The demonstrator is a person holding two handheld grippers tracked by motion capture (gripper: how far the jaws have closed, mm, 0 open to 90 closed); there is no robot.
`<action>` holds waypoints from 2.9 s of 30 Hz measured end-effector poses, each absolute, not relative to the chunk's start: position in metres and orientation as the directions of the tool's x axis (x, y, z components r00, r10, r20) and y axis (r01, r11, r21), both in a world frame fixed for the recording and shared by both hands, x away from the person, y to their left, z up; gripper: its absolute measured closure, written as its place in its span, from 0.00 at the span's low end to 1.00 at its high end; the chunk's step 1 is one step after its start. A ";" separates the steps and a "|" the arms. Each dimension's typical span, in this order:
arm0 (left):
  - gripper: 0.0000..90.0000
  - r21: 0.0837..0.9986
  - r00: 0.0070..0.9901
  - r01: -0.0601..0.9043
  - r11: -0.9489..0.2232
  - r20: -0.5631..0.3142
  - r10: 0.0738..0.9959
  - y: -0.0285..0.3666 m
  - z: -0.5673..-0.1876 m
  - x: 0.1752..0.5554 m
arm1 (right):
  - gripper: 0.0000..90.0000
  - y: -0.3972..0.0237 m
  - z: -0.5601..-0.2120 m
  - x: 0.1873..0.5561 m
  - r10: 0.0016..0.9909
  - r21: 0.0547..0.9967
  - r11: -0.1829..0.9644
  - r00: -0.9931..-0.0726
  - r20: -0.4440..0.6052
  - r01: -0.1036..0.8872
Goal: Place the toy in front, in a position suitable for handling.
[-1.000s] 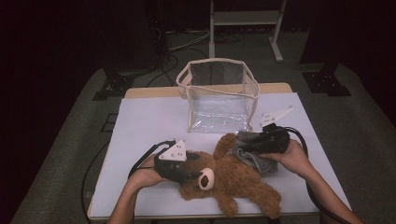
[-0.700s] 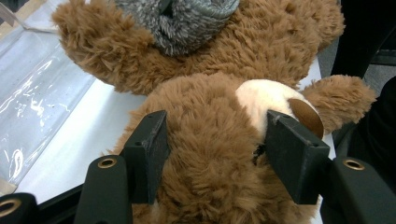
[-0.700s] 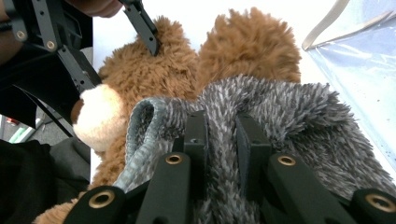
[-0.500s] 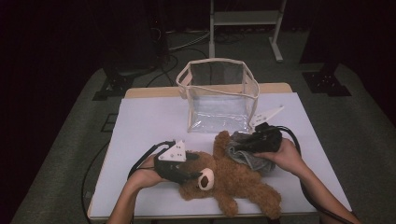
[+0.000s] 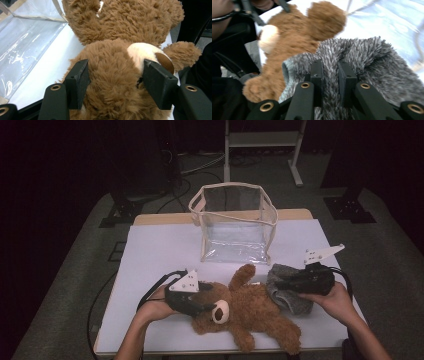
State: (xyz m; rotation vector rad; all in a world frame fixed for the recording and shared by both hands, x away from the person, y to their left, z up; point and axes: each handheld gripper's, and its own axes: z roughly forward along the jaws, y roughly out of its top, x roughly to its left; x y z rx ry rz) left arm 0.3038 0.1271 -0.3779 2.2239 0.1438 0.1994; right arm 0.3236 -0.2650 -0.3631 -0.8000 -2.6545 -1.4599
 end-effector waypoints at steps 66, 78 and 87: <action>0.46 0.804 0.959 0.145 -0.576 0.029 0.282 0.114 -0.400 0.323 | 0.86 -0.242 -0.372 0.336 0.417 0.833 0.375 -0.876 0.241 0.407; 0.42 0.796 0.956 0.125 -0.593 0.062 0.286 0.098 -0.398 0.325 | 0.86 -0.215 -0.360 0.305 0.382 0.800 0.499 -0.913 0.143 0.333; 0.41 0.794 0.957 0.092 -0.600 0.096 0.273 0.106 -0.393 0.320 | 0.86 -0.257 -0.369 0.286 0.459 0.818 0.425 -0.871 0.173 0.387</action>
